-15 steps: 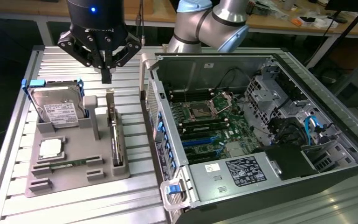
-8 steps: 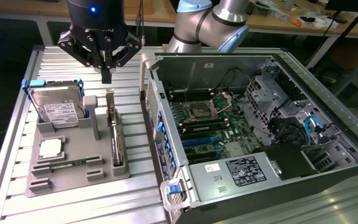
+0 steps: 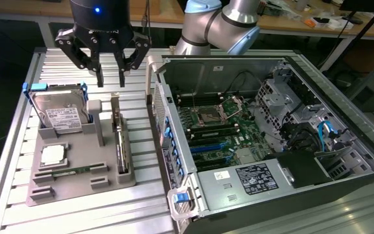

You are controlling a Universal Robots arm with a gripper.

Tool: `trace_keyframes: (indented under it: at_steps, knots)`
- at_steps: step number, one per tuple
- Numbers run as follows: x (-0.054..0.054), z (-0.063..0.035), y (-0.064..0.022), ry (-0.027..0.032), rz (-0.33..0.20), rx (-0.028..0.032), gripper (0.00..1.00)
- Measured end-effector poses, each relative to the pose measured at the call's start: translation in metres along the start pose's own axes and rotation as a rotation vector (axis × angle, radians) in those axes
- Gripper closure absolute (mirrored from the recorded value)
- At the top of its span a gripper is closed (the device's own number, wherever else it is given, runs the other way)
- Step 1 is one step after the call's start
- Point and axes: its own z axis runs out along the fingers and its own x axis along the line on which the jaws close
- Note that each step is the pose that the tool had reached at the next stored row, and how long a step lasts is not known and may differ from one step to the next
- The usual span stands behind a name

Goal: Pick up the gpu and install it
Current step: 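Pick up the gpu and move the gpu toward the slot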

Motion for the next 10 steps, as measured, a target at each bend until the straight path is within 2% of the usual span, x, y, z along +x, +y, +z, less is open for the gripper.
trace_keyframes:
  at_steps: [2, 3, 5, 8, 10]
  knots:
    - [0.0000, 0.0000, 0.0000, 0.0002, -0.006, 0.0003, 0.52]
    - [0.0001, 0.0002, 0.0000, 0.0014, -0.024, 0.0004, 0.52]
    - [0.0001, 0.0007, -0.0001, 0.0049, -0.053, 0.0006, 0.40]
    - [0.0001, 0.0025, -0.0001, 0.0155, -0.087, 0.0018, 0.40]
    - [0.0001, 0.0067, -0.0003, 0.0291, -0.100, 0.0024, 0.40]
